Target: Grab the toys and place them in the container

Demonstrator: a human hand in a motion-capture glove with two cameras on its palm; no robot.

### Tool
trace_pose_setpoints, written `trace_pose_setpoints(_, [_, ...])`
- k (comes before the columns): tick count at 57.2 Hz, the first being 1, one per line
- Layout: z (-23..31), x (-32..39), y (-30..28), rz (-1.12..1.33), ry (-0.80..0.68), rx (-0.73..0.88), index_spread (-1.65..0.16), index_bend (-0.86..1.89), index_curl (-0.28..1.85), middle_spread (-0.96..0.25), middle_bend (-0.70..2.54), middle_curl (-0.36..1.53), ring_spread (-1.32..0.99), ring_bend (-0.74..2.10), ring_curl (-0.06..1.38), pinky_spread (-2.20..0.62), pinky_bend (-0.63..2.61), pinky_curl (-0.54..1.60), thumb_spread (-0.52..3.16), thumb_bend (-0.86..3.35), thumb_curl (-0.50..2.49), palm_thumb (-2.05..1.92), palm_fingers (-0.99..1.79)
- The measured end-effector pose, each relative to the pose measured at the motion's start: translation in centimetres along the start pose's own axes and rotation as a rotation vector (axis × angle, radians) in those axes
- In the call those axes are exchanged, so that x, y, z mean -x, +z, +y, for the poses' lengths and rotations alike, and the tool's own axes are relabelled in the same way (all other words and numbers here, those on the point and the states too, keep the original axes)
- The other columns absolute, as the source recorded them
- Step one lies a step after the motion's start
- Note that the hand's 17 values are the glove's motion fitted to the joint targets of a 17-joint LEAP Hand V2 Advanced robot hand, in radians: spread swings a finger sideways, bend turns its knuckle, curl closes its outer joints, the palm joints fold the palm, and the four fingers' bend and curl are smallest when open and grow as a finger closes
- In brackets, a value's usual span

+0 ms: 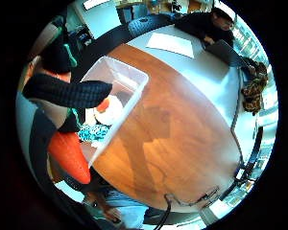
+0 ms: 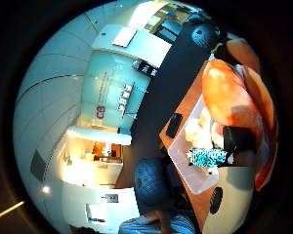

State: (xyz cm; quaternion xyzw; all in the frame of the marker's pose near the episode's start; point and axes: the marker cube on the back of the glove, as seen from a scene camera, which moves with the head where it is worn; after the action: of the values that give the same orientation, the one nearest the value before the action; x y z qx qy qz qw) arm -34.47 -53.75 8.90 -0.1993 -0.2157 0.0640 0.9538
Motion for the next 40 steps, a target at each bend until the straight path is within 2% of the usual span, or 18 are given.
trace_pose_setpoints(3, [-1.0, 0.4, 1.4, 0.019, 0.044, 0.112, -0.29, 0.15, 0.25, 0.03, 0.24, 0.42, -0.21, 0.93, 0.61, -0.27, 1.35, 0.45, 1.54, 0.43, 0.5, 0.72, 0.46])
trace_pose_setpoints(6, [-1.1, -0.2, 2.0, 0.027, 0.096, 0.189, -0.29, 0.16, 0.27, 0.04, 0.22, 0.43, -0.19, 0.87, 0.61, -0.26, 1.36, 0.46, 1.54, 0.39, 0.46, 0.64, 0.29])
trace_pose_setpoints(9, [-1.0, -1.3, 1.9, 0.051, 0.117, 0.154, -0.3, 0.27, 0.32, 0.04, 0.21, 0.43, -0.11, 0.53, 0.55, -0.12, 1.19, 0.43, 1.53, 0.28, 0.39, 0.42, -0.28])
trace_pose_setpoints(13, [-1.2, -2.4, 2.0, 0.105, 0.093, 0.118, -0.31, 0.27, 0.31, 0.04, 0.16, 0.4, -0.07, 0.36, 0.47, -0.05, 1.09, 0.38, 1.5, 0.19, 0.34, 0.27, -0.22])
trace_pose_setpoints(19, [-0.2, -4.3, 1.1, 0.097, 0.063, 0.134, -0.31, 0.25, 0.32, 0.03, 0.13, 0.36, -0.03, 0.27, 0.4, 0.03, 1.0, 0.33, 1.46, 0.11, 0.31, 0.15, -0.15])
trace_pose_setpoints(40, [8.1, -10.1, -2.3, 0.15, -0.008, 0.166, -0.32, 0.2, 0.35, 0.02, 0.12, 0.27, 0.0, 0.25, 0.39, 0.09, 0.89, 0.3, 1.48, 0.04, 0.29, 0.09, -0.07])
